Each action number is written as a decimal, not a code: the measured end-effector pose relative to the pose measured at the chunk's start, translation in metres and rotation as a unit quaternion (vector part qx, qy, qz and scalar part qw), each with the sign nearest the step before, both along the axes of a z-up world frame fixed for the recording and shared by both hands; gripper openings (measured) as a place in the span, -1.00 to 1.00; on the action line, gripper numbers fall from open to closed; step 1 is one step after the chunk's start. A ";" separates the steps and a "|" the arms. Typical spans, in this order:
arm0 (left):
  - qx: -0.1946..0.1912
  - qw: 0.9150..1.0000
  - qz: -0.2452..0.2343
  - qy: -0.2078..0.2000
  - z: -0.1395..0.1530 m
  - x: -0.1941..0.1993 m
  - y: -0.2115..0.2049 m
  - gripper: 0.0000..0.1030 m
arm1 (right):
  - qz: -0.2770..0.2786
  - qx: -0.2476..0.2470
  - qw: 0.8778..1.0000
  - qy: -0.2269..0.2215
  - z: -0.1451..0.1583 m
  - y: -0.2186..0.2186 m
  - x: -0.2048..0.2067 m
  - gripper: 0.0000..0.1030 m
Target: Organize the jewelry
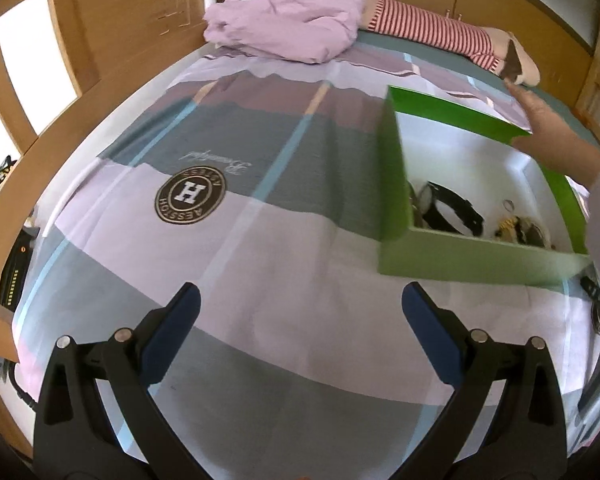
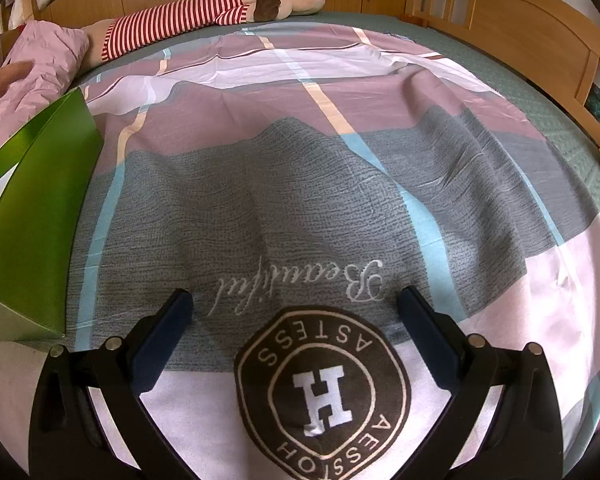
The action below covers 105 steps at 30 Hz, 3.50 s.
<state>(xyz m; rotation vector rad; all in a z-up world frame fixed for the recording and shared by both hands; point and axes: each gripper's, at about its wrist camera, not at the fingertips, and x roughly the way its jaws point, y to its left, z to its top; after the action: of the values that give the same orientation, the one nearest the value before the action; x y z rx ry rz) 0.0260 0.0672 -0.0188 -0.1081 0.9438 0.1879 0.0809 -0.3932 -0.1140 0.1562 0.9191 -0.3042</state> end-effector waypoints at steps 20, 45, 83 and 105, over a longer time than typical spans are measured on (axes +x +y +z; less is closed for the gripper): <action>-0.039 0.995 0.089 -0.009 0.009 0.001 0.050 0.96 | 0.000 -0.002 1.000 0.001 0.000 0.000 0.000 0.97; -0.027 0.989 0.142 -0.028 0.017 0.001 0.080 0.96 | 0.000 -0.002 1.000 0.001 -0.001 0.000 0.000 0.97; -0.017 0.995 0.092 -0.021 0.015 0.004 0.050 0.96 | 0.000 -0.001 1.000 0.000 -0.001 0.000 0.000 0.97; 0.011 0.999 -0.038 -0.008 0.005 -0.006 -0.033 0.96 | 0.000 -0.001 1.000 0.000 -0.001 -0.001 0.000 0.97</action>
<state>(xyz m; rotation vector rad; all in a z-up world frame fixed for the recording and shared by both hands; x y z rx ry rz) 0.0202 0.0342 -0.0141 -0.0535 0.9284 0.1273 0.0807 -0.3939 -0.1153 0.1532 0.9196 -0.3045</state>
